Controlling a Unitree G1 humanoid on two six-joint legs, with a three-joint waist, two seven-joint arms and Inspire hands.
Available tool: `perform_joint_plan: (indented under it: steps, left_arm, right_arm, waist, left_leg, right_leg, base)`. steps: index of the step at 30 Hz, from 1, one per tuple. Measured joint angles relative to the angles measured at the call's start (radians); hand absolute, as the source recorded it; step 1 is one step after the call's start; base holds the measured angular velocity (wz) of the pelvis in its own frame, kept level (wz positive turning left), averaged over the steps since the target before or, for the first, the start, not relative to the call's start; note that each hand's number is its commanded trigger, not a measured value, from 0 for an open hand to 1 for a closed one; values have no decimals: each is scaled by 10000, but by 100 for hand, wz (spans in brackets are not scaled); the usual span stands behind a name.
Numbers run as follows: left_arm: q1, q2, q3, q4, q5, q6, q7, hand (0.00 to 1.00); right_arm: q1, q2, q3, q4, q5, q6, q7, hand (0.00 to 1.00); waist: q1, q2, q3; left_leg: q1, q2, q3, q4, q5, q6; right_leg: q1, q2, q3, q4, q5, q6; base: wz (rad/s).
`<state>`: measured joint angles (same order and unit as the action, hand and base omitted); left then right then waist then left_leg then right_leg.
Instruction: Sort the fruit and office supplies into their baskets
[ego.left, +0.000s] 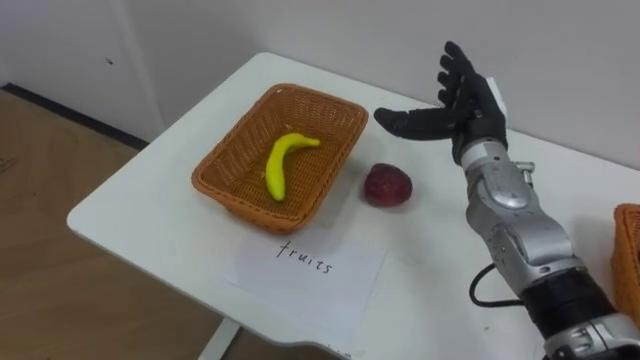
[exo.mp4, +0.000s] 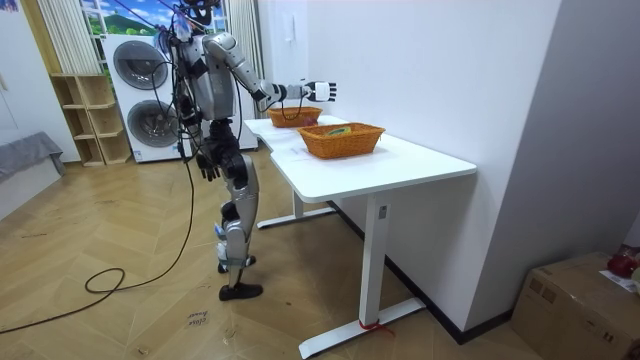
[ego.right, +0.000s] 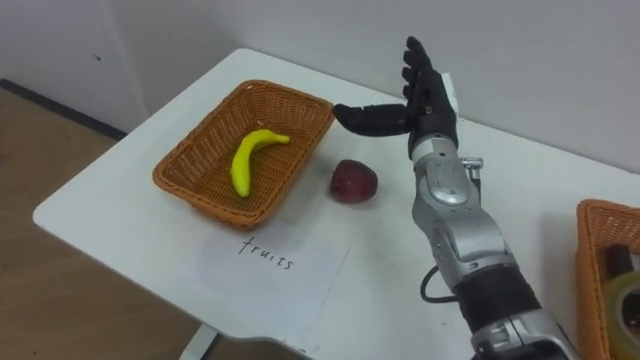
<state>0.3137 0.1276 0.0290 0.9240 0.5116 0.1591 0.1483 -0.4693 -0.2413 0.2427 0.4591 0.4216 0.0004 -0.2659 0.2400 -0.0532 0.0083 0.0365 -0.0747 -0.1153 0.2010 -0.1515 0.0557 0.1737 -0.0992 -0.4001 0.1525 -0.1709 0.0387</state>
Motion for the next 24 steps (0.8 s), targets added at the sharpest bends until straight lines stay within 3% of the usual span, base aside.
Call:
perform_joint_plan:
  steps: [15, 24]
  left_arm:
    - [11, -3, -9, -14, -7, -56, -24, 0]
    - [-1, -5, 3, 12, -60, -97, -140, 0]
  right_arm:
    - [799, 2, 30, 58, -56, 0, 403, 0]
    - [1132, 11, 126, 799, -1501, 1, 880, 0]
  waist:
    - [91, 6, 0]
    - [127, -30, -23]
  left_leg:
    - [-113, -3, 28, -21, 1, 2]
    - [-123, 4, 44, -5, 1, 2]
  right_leg:
    - [-146, -5, 13, 6, 1, 1]
    - [-172, -2, 17, 4, -1, 3]
  base:
    - [0]
    - [0]
